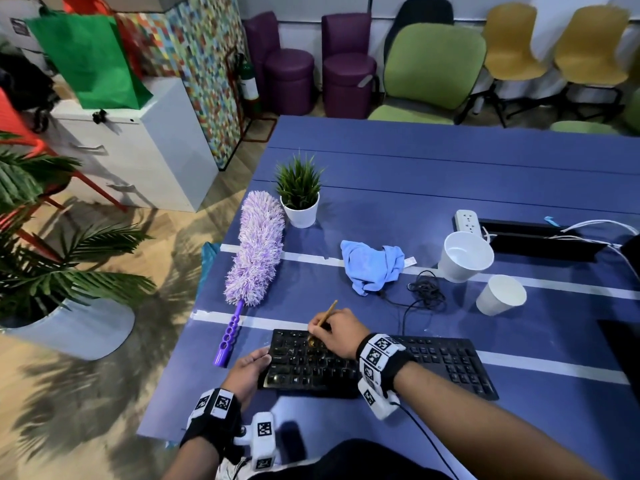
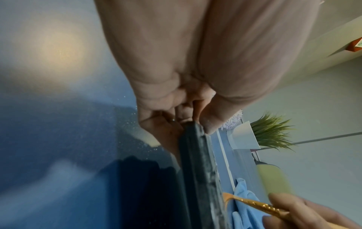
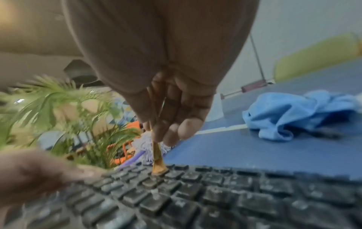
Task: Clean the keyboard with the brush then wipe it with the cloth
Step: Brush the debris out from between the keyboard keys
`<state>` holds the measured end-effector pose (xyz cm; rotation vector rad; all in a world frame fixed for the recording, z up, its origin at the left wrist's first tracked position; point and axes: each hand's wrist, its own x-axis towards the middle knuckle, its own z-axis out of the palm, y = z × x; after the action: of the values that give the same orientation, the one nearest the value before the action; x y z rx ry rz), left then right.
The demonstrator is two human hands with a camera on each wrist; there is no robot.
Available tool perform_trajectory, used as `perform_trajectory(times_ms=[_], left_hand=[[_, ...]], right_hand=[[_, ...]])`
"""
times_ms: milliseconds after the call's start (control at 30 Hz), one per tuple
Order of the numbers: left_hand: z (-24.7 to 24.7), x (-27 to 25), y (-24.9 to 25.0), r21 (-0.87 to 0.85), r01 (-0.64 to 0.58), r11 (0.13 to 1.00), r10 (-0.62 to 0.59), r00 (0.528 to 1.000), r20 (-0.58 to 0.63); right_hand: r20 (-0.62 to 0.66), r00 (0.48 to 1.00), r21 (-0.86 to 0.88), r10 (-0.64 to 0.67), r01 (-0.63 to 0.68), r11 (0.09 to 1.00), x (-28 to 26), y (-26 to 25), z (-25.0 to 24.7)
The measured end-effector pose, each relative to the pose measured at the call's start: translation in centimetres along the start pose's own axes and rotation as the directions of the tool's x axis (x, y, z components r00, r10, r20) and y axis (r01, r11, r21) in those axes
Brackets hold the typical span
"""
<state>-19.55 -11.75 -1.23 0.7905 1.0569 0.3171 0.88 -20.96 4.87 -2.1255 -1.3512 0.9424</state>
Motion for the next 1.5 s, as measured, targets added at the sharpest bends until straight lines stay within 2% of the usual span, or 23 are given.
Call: perform_trajectory(times_ms=[100,167,233,333,400,500,533,600,667,733,800,900,1033,1133,1267,1367,1500], left_hand=[[0.0,-0.1,0.1,0.01,-0.001,1.0,0.001,1.0,-0.002],[-0.1,-0.1,0.1,0.019,-0.004,1.0,0.004,1.0,-0.003],[0.0,-0.2,0.1,0.025,-0.01,1.0,0.01,1.0,-0.001],[-0.1,-0.1,0.2,0.043,-0.009,0.999,0.009,1.0,-0.001],[-0.3,0.1,0.0,0.053,-0.002,0.999,0.002,1.0,-0.001],[-0.6,0.4,-0.2,0.044,0.005,0.999,-0.006,1.0,0.009],[-0.7,0.5,-0.2,0.041,0.003,0.999,-0.003,1.0,0.012],[-0.7,0.5,-0.2,0.047,-0.005,0.999,0.004,1.0,0.014],[-0.9,0.7,-0.3,0.065,-0.005,0.998,0.004,1.0,0.014],[-0.9,0.9,-0.3,0.069,-0.004,0.998,0.003,1.0,0.013],[-0.9,0.9,-0.2,0.079,-0.011,0.997,0.01,1.0,0.022],[-0.8,0.8,0.0,0.102,-0.024,0.994,0.021,0.999,0.037],[-1.0,0.9,-0.1,0.156,-0.009,0.988,0.006,1.0,0.019],[-1.1,0.8,-0.1,0.185,-0.008,0.983,0.005,1.0,0.012],[-1.1,0.7,-0.3,0.188,0.018,0.982,-0.015,1.0,-0.02],[-1.4,0.7,-0.3,0.194,0.018,0.981,-0.016,1.0,-0.013],[-1.2,0.4,-0.3,0.208,0.02,0.978,-0.019,1.0,-0.006]], right_hand=[[-0.114,0.99,0.027,0.078,-0.076,0.997,0.7,0.3,-0.5],[-0.133,0.981,-0.012,0.139,-0.142,0.99,1.2,0.8,-0.9],[-0.049,0.991,-0.02,0.121,-0.122,0.992,1.4,0.6,-0.7],[0.058,0.998,0.06,0.033,-0.036,0.998,1.6,-0.9,0.9],[0.038,0.999,0.083,0.005,-0.008,0.996,1.8,-2.1,1.9],[-0.114,0.993,0.105,-0.031,0.043,0.994,2.2,-2.7,1.8],[-0.108,0.994,0.123,-0.008,0.021,0.992,2.4,-2.7,1.5],[-0.001,0.999,0.129,0.044,-0.044,0.991,2.4,-2.5,1.2],[0.055,0.998,0.051,0.043,-0.046,0.998,2.3,-2.3,1.5],[-0.024,1.0,0.009,-0.003,0.003,1.0,2.3,-2.1,1.8],[-0.067,0.998,0.053,-0.017,0.021,0.998,2.5,-2.3,1.6],[0.037,0.999,0.067,-0.012,0.009,0.998,2.4,-2.9,1.3],[0.0,1.0,0.018,0.001,-0.001,1.0,2.9,-2.9,0.8],[0.089,0.996,0.076,0.025,-0.032,0.997,3.2,-3.4,0.7],[0.03,0.998,0.054,0.061,-0.062,0.997,3.8,-3.3,0.9],[0.073,0.997,0.149,0.029,-0.04,0.988,4.0,-3.9,1.0],[0.048,0.997,0.121,0.058,-0.063,0.991,3.8,-3.3,0.4]])
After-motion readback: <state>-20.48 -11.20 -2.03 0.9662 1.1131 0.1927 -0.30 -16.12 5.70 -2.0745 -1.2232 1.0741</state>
